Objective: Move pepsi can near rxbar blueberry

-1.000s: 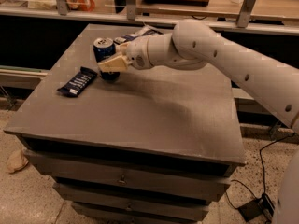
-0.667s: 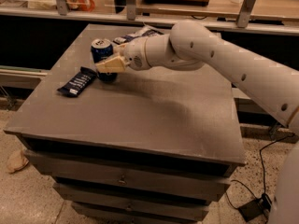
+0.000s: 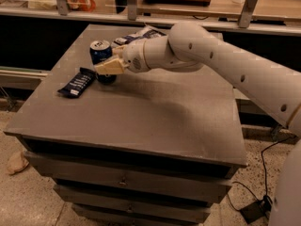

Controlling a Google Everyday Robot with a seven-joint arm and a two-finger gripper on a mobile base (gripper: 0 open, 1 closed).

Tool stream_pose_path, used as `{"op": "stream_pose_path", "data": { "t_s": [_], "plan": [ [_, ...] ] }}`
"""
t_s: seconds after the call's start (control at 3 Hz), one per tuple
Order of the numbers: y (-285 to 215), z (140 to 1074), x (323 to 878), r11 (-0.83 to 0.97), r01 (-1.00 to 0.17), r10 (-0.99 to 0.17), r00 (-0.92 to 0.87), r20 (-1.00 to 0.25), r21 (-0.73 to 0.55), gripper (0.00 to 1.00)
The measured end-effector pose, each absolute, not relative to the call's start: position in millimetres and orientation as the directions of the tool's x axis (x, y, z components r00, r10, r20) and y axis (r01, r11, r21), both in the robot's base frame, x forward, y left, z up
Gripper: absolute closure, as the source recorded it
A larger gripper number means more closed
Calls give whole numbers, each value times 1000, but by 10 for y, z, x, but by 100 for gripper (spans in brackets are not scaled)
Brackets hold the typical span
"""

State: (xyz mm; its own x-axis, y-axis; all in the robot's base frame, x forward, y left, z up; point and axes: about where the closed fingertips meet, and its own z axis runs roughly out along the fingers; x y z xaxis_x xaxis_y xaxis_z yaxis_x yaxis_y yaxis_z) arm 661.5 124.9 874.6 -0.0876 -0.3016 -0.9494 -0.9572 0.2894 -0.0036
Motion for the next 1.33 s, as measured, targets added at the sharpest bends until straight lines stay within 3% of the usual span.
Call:
{"op": "stream_pose_path", "data": {
  "t_s": [0.33,0.67,1.33],
  "plan": [
    [1259,8744,6584,287,-958,-310,-80,-947,-13,15],
    [1201,8777,6564,305,-951,-318,-63,-946,-39,0],
    [605,8929,6403,436,-897,-323,-78,-943,-75,0]
  ]
}}
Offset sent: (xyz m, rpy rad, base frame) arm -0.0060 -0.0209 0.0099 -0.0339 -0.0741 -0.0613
